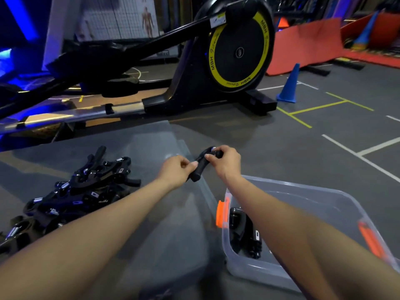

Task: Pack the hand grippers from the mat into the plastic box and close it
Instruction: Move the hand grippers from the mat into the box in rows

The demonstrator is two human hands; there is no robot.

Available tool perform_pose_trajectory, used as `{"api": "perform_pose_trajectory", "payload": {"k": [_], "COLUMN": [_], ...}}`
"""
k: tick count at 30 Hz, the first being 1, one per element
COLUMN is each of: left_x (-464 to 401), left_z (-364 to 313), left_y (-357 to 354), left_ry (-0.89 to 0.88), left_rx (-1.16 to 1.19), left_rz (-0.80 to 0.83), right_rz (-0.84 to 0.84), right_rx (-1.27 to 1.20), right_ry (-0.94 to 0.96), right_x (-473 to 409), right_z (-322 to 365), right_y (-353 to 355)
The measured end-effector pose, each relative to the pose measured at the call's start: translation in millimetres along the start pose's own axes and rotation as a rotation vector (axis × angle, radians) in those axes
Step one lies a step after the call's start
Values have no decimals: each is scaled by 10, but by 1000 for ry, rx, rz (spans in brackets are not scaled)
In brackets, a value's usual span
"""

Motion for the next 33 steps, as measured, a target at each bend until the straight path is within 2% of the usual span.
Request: {"api": "perform_pose_trajectory", "payload": {"k": [5, 8, 11, 15, 20, 28, 31, 33], "left_x": [26, -17, -117, -256, -146, -136, -162, -188], "left_z": [-252, -257, -158, -133, -494, -787, -780, -748], "left_y": [-173, -238, -332, -594, -922, -1548, -1774, -1908], "left_ry": [-4, 31, 112, 196, 166, 167, 177, 186], "left_rx": [-268, -203, 56, 722, 1057, 1122, 1016, 822], "left_rz": [16, -32, -28, -1, 92, 235, 302, 338], "right_rz": [-27, 3, 32, 19, 42, -61, -74, -53], "right_rx": [58, 59, -39, -30, -64, -148, -116, -153], "right_ry": [3, 10, -8, -83, -199, -229, -305, -369], "right_x": [38, 50, 77, 140, 282, 391, 422, 454], "right_z": [15, -10, -65, -269, -590, -967, -1131, -1255], "right_y": [164, 277, 414, 595, 761, 998, 1128, 1204]}}
Point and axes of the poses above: each hand's wrist, its own x-axis away from the middle knuckle, its own y-axis out of the back of the hand, z = x × y, the point moved 1 cm from there along -x, towards the middle knuckle, and after that the axes turned 11 degrees about z, right-handed, at the moved point
